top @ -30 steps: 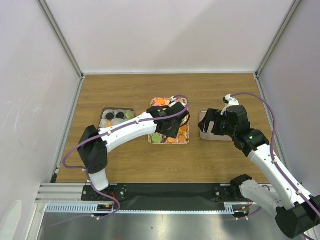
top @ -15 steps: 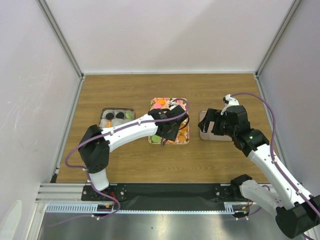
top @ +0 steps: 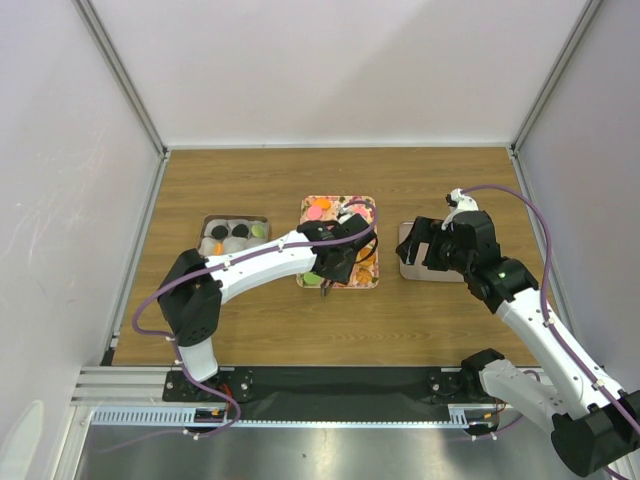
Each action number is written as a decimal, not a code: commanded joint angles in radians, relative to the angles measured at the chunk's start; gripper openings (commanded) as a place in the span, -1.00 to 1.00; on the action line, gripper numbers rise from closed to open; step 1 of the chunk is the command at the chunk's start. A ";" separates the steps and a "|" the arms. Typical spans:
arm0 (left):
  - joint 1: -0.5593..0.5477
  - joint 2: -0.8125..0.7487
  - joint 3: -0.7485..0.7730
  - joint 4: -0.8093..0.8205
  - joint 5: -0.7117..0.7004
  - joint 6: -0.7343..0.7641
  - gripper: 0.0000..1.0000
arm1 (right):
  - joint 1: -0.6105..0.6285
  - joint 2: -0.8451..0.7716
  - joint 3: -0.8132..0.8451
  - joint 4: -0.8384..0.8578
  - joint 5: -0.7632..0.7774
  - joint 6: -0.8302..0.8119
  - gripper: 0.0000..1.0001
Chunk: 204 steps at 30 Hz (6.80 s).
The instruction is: Pack the cookies
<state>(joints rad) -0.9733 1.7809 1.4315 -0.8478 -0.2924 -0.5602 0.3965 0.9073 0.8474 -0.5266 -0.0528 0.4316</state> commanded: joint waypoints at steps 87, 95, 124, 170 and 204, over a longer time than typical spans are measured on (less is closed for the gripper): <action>0.424 -0.621 -0.270 -0.123 -0.031 0.056 -0.07 | 0.094 0.163 0.048 0.146 -0.006 0.021 0.89; 0.135 -0.397 -0.155 -0.045 -0.024 -0.006 -0.04 | 0.087 0.116 0.048 0.099 0.044 0.027 0.89; -0.031 -0.252 -0.206 0.065 0.068 -0.055 -0.13 | 0.076 0.096 0.028 0.092 0.051 0.039 0.89; 0.096 -0.472 -0.218 -0.068 -0.074 -0.056 -0.56 | 0.077 0.119 0.032 0.122 0.028 0.035 0.89; 0.481 -0.675 -0.467 -0.076 -0.013 0.069 -0.50 | 0.111 0.179 0.033 0.165 0.010 0.038 0.89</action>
<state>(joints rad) -0.5014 1.1019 0.9691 -0.9714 -0.3130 -0.5144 0.5022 1.0885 0.8494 -0.3893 -0.0414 0.4633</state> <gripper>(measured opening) 0.294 0.945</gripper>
